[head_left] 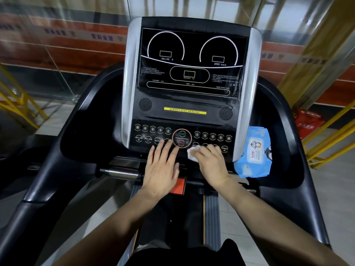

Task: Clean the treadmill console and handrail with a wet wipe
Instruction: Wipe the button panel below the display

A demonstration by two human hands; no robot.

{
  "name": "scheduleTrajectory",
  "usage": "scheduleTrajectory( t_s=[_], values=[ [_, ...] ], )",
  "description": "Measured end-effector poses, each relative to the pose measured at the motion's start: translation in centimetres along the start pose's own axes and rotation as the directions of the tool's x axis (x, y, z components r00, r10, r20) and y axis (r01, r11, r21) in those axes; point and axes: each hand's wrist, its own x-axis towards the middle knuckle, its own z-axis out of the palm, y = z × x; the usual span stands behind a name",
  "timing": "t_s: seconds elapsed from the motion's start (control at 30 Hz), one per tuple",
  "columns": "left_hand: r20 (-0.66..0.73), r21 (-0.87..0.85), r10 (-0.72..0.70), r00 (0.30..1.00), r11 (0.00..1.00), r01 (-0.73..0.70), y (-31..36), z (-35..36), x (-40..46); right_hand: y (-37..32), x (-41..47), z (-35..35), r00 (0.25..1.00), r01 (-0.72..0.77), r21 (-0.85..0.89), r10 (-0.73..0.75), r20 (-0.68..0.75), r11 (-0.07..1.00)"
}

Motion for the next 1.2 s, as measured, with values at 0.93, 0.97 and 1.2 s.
scheduleTrajectory(
  t_s=[0.93, 0.97, 1.2],
  values=[
    [0.011, 0.004, 0.137, 0.990, 0.991, -0.137, -7.0, -2.8, 1.4, -4.1, 2.0, 1.1, 0.993, -0.112, 0.009, 0.112, 0.030, 0.994],
    [0.008, 0.007, 0.151, 0.989, 0.989, -0.151, -7.5, -2.9, 1.5, -4.0, 2.5, 1.0, 0.995, -0.097, 0.012, 0.096, 0.036, 0.995],
    [0.030, 0.017, 0.224, 0.974, 0.974, -0.225, -9.1, -3.7, 2.4, -4.1, 7.1, 1.4, 0.925, -0.373, 0.020, 0.373, -0.073, 0.928]
  ],
)
